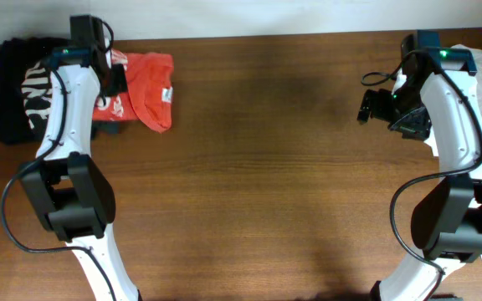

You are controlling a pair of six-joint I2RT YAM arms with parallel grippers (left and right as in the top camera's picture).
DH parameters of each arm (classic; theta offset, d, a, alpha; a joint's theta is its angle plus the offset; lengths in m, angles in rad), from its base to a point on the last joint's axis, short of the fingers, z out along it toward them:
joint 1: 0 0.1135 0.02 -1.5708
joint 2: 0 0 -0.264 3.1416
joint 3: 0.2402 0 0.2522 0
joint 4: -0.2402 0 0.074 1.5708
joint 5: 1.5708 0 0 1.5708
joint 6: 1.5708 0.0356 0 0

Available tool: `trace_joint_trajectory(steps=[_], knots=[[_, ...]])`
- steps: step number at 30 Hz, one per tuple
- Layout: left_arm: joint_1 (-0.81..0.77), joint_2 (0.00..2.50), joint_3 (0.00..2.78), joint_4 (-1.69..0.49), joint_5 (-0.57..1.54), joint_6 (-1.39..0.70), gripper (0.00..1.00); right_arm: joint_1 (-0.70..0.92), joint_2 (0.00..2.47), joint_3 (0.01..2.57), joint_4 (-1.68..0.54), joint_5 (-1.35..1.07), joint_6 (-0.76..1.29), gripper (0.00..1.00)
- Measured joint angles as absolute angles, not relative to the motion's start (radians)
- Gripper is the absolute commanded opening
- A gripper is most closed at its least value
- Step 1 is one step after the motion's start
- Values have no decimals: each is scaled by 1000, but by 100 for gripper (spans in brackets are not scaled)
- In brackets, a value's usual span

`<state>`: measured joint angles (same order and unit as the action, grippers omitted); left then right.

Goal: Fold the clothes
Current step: 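Carry the folded shirt to the top left and place it on the black shirt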

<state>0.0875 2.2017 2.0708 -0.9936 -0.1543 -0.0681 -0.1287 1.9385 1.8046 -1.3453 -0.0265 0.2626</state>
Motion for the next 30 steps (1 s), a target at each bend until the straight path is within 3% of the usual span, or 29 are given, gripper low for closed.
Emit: trace_joint_trajectory(steps=[6,18,24,25,26,28,30], knots=[[99,2202,2182,-1011,-183,-118,0,-129,1938,1805,-1346,-27,263,99],[315,2201,2183,-842,-271,-162,1,-129,1938,1805,-1346,-27,262,99],[373,2215,2183,-828,-274,-174,27,-129,1938,1805,-1346,-27,262,99],[381,2233,2185,-825,-276,-176,55,-129,1938,1805,-1346,-27,263,99],[390,2255,2185,-824,-281,-178,74,-129,1938,1805,-1346,-27,262,99],[410,2307,2185,-828,-295,-181,86,-129,1938,1805,-1346,-27,262,99],[418,2319,2184,-859,-354,-182,92,-129,1938,1805,-1346,-27,262,99]])
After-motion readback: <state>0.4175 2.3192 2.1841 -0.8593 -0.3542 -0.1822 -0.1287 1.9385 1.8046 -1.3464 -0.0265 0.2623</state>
